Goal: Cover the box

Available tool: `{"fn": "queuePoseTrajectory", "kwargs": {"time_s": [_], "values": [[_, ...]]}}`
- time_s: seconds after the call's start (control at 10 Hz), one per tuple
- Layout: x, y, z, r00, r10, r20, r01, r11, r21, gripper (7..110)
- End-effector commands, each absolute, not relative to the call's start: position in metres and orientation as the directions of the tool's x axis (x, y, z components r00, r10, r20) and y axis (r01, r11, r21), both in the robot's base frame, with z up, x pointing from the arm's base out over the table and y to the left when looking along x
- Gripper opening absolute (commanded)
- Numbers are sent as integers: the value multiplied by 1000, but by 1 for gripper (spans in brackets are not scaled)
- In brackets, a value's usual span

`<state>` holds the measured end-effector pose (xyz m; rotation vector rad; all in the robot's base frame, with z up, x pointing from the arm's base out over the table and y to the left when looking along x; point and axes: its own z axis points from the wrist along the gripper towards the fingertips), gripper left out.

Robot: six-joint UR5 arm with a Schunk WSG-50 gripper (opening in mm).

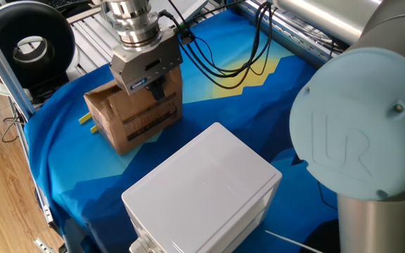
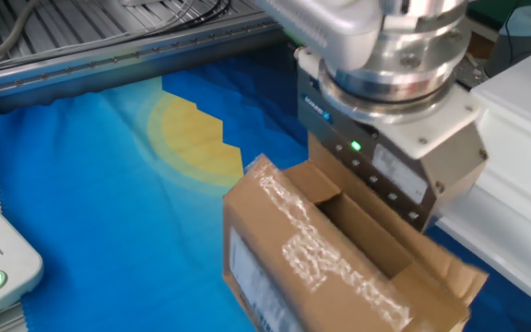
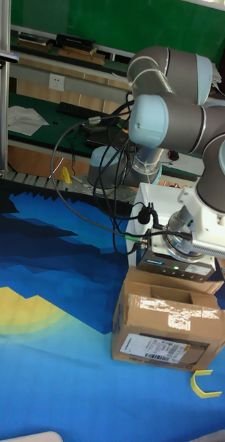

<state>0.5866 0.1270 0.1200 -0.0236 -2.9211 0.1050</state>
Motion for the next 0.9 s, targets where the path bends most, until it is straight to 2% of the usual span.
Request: {"fn": "queuePoseTrajectory", "kwargs": {"time_s": [0.0, 0.4, 0.8], "values": [[596, 127, 109, -980, 29, 197, 16, 998, -66, 7], [591, 124, 108, -976, 39, 212, 21, 996, -91, 7], [594, 118, 93, -977, 46, 210, 24, 994, -108, 7]]}}
